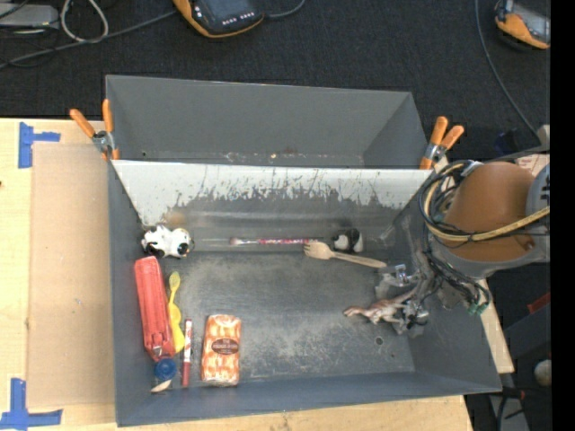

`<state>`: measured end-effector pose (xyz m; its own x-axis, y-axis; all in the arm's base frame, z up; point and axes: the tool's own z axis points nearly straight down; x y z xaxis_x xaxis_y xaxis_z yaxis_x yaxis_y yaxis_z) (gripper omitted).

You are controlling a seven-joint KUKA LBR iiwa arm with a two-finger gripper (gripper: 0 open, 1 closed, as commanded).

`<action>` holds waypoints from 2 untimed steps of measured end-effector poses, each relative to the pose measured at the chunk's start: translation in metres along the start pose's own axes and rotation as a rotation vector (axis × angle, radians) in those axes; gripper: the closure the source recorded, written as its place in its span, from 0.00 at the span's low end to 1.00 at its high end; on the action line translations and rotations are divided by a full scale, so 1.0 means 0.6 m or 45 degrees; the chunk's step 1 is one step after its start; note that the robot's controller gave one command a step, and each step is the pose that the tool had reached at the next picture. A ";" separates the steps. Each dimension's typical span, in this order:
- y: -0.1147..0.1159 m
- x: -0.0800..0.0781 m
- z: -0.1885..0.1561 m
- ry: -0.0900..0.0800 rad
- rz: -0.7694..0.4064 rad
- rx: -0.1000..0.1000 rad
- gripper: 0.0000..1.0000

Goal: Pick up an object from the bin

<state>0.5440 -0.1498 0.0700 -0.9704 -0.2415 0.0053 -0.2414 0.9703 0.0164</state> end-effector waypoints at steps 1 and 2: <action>-0.006 -0.004 0.000 0.004 0.041 -0.010 1.00; -0.006 -0.004 0.000 0.003 0.042 -0.010 1.00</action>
Offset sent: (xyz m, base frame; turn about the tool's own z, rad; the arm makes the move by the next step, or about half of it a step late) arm 0.0000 0.0000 0.0000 0.0000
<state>0.5472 -0.1529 0.0698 -0.9778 -0.2093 0.0087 -0.2091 0.9776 0.0240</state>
